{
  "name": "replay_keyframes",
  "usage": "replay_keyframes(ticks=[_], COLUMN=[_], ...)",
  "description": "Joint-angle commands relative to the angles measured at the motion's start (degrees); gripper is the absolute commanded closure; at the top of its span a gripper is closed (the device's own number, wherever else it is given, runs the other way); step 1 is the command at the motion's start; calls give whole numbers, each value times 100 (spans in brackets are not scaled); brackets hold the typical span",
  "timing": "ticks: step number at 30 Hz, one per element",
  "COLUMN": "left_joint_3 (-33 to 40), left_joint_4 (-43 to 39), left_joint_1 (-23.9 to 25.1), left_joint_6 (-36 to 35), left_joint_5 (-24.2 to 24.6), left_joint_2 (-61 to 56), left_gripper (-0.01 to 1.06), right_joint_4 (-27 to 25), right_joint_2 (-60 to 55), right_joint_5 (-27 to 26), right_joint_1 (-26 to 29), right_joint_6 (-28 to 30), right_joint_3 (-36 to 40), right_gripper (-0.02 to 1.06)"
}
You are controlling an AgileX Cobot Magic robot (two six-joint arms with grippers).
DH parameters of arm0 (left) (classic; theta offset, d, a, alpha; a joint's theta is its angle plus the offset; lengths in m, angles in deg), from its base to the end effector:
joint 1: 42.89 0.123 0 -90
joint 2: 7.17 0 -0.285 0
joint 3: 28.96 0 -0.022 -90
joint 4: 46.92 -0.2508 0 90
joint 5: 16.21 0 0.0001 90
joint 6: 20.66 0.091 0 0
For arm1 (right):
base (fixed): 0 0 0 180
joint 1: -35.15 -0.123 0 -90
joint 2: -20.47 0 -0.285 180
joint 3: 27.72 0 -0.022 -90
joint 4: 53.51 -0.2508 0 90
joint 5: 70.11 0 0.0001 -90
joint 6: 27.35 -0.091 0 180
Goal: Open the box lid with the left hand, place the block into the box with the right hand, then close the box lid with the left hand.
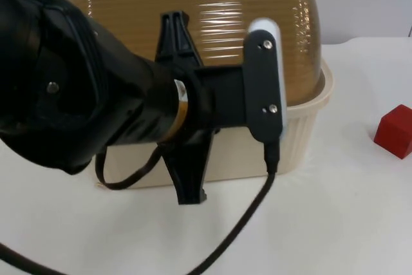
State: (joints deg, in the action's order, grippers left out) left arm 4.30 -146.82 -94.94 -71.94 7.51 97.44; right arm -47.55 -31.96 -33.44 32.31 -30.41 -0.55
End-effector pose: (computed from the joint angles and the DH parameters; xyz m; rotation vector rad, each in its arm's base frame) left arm 0.2234 -0.2277 0.1700 1.6437 1.6032 0.4507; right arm 0.1505 0.0018 0.3757 -0.0415 2.0257 -0.0506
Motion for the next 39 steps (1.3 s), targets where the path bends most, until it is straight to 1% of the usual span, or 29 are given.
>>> replay_keyframes(ticks=[1, 3, 8, 11, 13, 15, 16, 17, 19, 25, 26, 30, 33, 34, 37, 39], left_joint_3=[-29, -29, -29, -29, -29, -29, -29, -29, -29, -29, -44, -206, -548, -548, -973, -1087], left_joint_4=[27, -4, -4, -4, -4, -4, -4, -4, -4, -4, -4, -4, -4, -4, -4, -4], left_joint_1=[-57, -45, 202, 215, 215, 215, 215, 215, 215, 215, 215, 220, 359, 359, 667, 759], left_joint_6=[68, 210, 184, 184, 184, 184, 184, 184, 184, 184, 184, 281, 508, 508, 966, 1078], left_joint_5=[-119, -143, -155, -139, -17, 6, 69, 330, 610, 796, 887, 1056, 1001, 1001, 833, 773], left_joint_2=[5, 11, 75, 114, 113, 113, 113, 113, 113, 113, 113, 113, 113, 113, 113, 113], left_gripper=[105, 105, 105, 105, 105, 105, 105, 105, 105, 105, 105, 105, 105, 105, 105, 105], right_joint_4=[46, 113, 129, 129, 142, 142, 142, 142, 142, 142, 142, 153, 153, 153, 153, 153], right_joint_2=[23, 23, 23, 23, 23, 23, 23, 23, 23, 23, 23, 23, 23, 23, 23, 23], right_joint_5=[16, 19, 7, -5, -3, -3, -3, -3, -3, -3, -3, -3, -3, -3, -3, -3], right_joint_1=[37, 37, 37, 37, 37, 37, 37, 37, 37, 37, 37, 37, 37, 37, 37, 37], right_joint_6=[9, 9, 9, 9, 9, 9, 9, 9, 9, 9, 9, 9, 9, 9, 9, 9], right_joint_3=[-39, -39, -39, -39, -39, -39, -39, -39, -39, -39, -39, -39, -39, -39, -39, -39], right_gripper=[-1, -1, -1, -1, -1, -1, -1, -1, -1, -1, -1, -1, -1, -1, -1, -1])
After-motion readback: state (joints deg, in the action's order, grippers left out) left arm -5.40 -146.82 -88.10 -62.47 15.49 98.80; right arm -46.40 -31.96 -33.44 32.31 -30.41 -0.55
